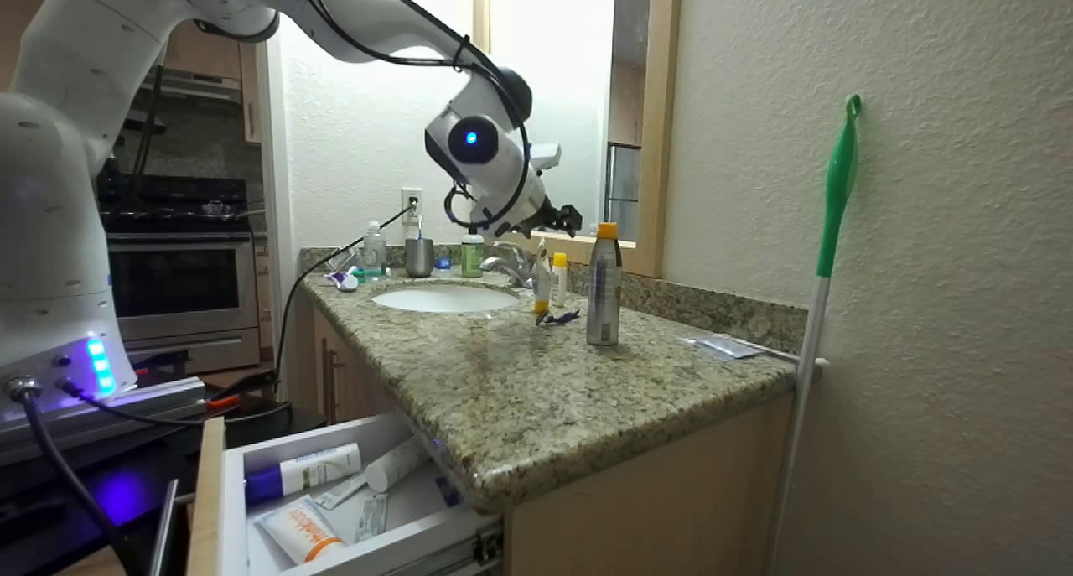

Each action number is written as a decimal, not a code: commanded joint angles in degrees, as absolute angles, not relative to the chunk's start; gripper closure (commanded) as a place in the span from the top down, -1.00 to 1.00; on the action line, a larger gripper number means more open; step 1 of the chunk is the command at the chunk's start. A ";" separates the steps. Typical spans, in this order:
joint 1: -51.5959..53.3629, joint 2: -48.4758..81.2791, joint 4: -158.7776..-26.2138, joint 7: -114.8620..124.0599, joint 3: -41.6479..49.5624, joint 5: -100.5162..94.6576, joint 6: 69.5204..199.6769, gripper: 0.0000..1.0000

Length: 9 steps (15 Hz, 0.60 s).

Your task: Remove the white tube with a yellow lid from the drawer and put it on the counter

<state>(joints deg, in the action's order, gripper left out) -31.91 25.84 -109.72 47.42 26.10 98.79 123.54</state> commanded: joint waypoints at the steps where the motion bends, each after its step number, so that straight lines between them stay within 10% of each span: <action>1: -28.67 16.40 -113.08 52.77 29.79 83.24 131.76 1.00; 9: -16.33 9.12 -107.09 62.54 52.06 41.63 119.59 1.00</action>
<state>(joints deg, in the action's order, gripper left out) -17.89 11.75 -110.67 60.86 47.74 52.72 127.18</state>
